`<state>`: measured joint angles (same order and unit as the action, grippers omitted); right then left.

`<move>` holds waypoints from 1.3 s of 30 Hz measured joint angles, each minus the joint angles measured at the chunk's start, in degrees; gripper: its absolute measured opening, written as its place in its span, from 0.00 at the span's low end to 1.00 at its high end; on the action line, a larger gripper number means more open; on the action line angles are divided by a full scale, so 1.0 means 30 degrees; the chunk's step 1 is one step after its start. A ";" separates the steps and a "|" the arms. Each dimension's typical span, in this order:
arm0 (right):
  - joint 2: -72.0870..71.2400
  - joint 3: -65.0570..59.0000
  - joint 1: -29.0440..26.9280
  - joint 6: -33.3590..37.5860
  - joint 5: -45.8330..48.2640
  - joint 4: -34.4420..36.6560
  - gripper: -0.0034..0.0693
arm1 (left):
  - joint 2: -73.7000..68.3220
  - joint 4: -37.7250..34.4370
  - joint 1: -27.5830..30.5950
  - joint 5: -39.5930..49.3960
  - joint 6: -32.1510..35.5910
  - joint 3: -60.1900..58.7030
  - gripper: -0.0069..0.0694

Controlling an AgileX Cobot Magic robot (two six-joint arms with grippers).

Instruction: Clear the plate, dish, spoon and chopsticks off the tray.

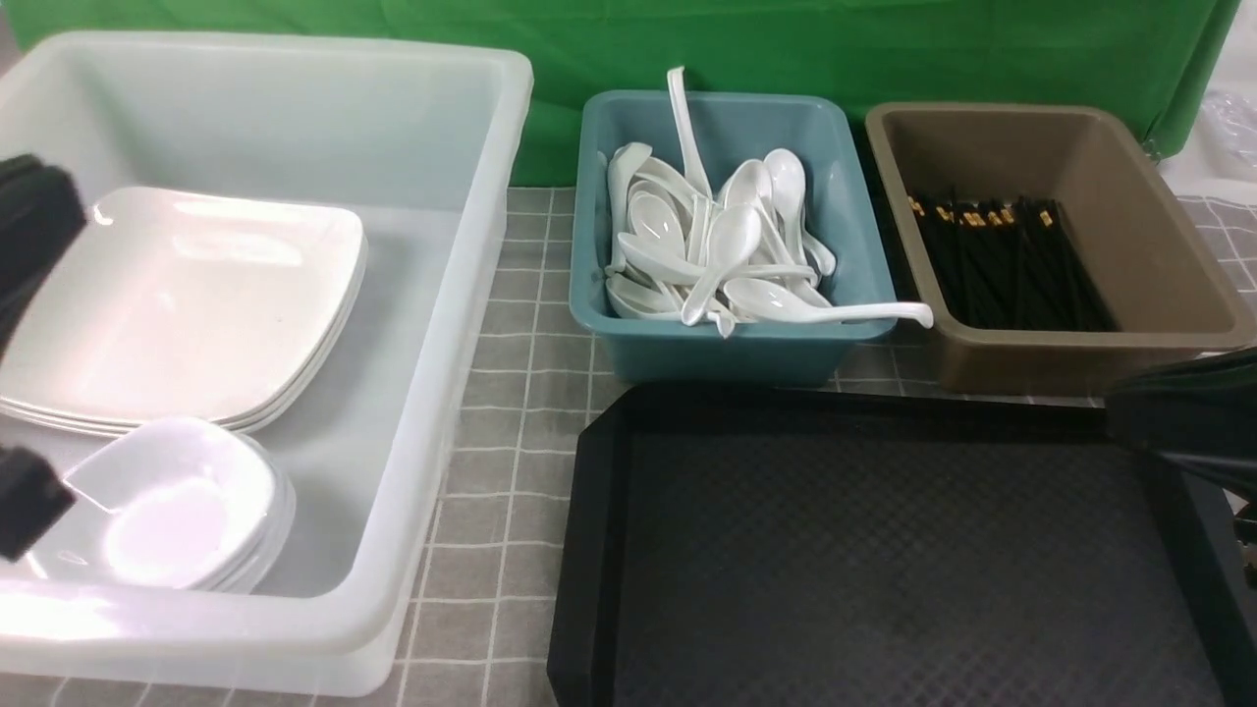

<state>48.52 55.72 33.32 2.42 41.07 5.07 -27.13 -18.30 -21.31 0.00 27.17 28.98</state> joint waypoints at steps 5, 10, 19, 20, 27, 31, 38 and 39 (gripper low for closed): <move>0.0000 0.0000 0.0000 -0.0015 -0.0053 0.0011 0.12 | 0.0542 0.0018 0.0000 -0.0814 0.0000 -0.1099 0.10; 0.0000 0.0000 0.0173 -0.0015 -0.0053 -0.0064 0.14 | 0.0542 0.0136 0.0000 -0.0795 -0.0017 -0.1522 0.10; -0.0532 -0.0017 0.0870 -0.0806 -0.1352 -0.0188 0.17 | 0.0542 0.0223 0.0000 -0.0778 0.0000 -0.1583 0.10; -0.0873 -0.0043 0.0420 -0.0806 -0.1503 -0.0209 0.16 | 0.0542 0.0223 0.0000 -0.0778 0.0000 -0.1583 0.10; -0.5405 -0.6262 -0.5189 0.0317 -0.6516 -0.0039 0.07 | 0.0542 0.0231 0.0000 -0.0732 0.0000 -0.1583 0.10; -0.8831 -1.2121 -0.7955 0.0643 -1.0110 -0.0022 0.07 | 0.0542 0.0231 0.0000 -0.0726 0.0000 -0.1583 0.10; -1.5114 -1.8423 -1.0889 0.0709 -1.1086 -0.0022 0.07 | 0.0542 0.0247 0.0000 -0.0688 0.0014 -0.1583 0.10; -1.5745 -1.8573 -1.1045 0.0709 -1.0337 -0.0130 0.07 | 0.0542 0.0247 0.0000 -0.0637 0.0014 -0.1583 0.10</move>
<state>1.29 0.00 0.18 4.55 10.06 4.68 -25.50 -17.56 -21.31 -1.91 27.21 24.24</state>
